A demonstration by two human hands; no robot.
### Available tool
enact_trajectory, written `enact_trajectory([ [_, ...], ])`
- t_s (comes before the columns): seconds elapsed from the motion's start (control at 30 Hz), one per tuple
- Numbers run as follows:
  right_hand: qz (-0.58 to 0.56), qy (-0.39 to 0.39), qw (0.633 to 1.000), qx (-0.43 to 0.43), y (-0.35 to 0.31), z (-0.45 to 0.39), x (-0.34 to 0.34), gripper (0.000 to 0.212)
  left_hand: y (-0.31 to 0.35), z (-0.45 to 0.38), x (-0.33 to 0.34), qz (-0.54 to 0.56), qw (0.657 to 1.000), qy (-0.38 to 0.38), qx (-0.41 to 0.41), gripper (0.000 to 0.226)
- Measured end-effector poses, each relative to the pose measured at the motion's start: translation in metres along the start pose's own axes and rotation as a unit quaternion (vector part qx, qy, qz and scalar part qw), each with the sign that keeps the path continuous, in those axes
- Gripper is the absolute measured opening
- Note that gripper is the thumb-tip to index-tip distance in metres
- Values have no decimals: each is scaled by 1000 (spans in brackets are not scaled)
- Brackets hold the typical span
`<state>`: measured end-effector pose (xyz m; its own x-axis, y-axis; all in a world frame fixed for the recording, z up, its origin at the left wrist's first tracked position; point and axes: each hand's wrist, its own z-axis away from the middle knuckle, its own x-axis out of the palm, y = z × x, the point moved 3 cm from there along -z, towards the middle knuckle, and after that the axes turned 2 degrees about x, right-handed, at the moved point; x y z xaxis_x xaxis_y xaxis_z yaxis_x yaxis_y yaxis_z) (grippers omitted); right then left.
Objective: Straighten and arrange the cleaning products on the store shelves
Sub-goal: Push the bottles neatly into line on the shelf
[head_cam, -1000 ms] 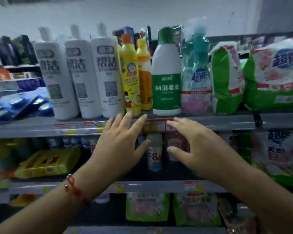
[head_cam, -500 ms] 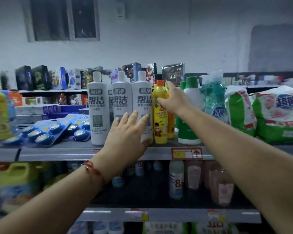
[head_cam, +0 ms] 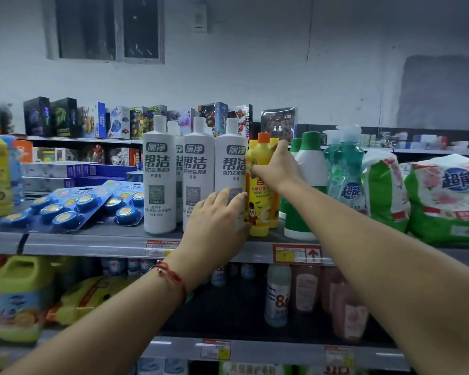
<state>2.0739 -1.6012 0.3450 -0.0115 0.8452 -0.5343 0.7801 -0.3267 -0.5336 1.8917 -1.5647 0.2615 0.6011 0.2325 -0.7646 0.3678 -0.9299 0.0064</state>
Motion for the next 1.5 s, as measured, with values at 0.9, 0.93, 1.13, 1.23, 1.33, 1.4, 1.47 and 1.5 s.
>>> enact_trajectory([
  [0.9,-310,-518,786,-131,-87,198,117,39,-120,180,-2,633,576,297,-424,67],
  [0.93,-335,-538,767,-102,-101,205,134,40,-135,191,-8,631,571,306,-427,61],
  [1.13,-433,-636,638,31,-210,255,244,34,-249,272,-52,524,655,305,-451,61],
  [1.23,-422,-647,635,-8,-278,270,293,31,-322,304,-93,444,716,286,-457,63],
  [1.33,-404,-624,666,-62,-339,276,327,29,-384,314,-129,388,772,248,-438,58],
  [1.4,-388,-596,696,-102,-368,273,344,26,-421,309,-146,372,797,218,-423,55],
  [1.47,-375,-560,727,-132,-387,265,362,30,-453,298,-155,359,822,180,-404,54],
  [1.5,-376,-547,735,-139,-394,260,368,37,-463,291,-159,353,832,166,-395,49],
])
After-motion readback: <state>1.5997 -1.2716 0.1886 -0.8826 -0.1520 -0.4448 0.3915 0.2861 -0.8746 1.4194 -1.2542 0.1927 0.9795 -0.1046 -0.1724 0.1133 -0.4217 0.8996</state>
